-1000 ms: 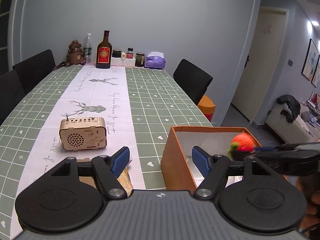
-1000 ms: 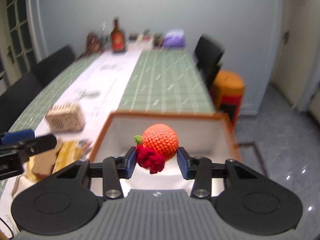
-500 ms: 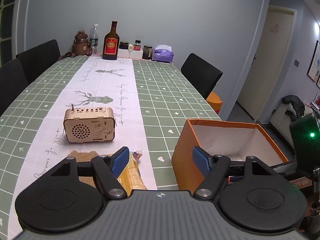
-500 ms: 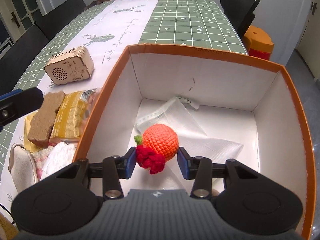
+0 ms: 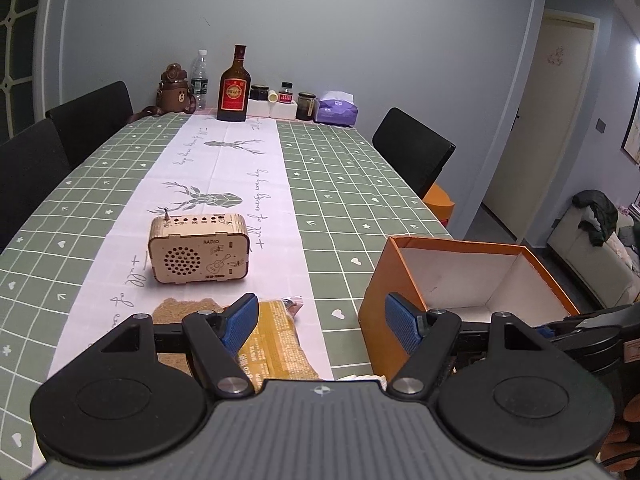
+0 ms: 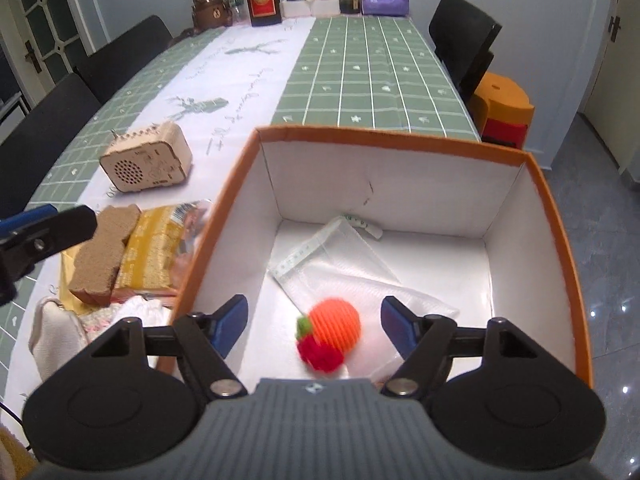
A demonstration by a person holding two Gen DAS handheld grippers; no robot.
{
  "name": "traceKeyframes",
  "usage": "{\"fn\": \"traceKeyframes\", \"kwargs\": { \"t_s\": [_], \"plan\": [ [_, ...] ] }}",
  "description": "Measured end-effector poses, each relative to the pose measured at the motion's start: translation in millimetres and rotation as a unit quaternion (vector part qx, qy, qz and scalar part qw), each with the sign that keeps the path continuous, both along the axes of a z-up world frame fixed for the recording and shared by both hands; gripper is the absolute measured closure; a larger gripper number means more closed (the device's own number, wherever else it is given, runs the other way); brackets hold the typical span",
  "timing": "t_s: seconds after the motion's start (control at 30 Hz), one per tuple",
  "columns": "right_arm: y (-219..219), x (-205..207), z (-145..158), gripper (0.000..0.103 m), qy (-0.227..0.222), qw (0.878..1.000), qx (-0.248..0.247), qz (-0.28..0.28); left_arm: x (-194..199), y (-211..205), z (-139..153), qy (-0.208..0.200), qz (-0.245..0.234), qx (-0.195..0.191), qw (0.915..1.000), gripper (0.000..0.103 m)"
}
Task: Organize soft objects
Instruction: 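Lower the orange crocheted fruit into the box and open the right tool, then move both tools back from the box to the pile of soft items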
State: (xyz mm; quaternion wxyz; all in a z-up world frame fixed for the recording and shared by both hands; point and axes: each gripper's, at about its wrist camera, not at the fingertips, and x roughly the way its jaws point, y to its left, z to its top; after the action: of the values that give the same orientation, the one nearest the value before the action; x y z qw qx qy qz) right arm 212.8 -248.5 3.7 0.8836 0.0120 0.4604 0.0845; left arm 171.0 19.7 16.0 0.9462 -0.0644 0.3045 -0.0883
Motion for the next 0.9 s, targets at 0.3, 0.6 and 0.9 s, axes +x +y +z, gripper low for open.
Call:
{"fn": "traceKeyframes", "kwargs": {
  "t_s": [0.3, 0.6, 0.9],
  "plan": [
    [31, -47, 34, 0.025, -0.063, 0.998, -0.008, 0.027, -30, 26, 9, -0.014, 0.012, 0.005, 0.9998, 0.017],
    [80, -100, 45, 0.022, -0.086, 0.993, 0.024, 0.079, -57, 73, -4, -0.005, 0.062, 0.002, 0.9981, 0.017],
    [130, -129, -7, 0.022, -0.039, 0.994, 0.043, 0.089, -75, 113, -19, 0.014, 0.102, 0.003, 0.9947, 0.017]
  ]
}}
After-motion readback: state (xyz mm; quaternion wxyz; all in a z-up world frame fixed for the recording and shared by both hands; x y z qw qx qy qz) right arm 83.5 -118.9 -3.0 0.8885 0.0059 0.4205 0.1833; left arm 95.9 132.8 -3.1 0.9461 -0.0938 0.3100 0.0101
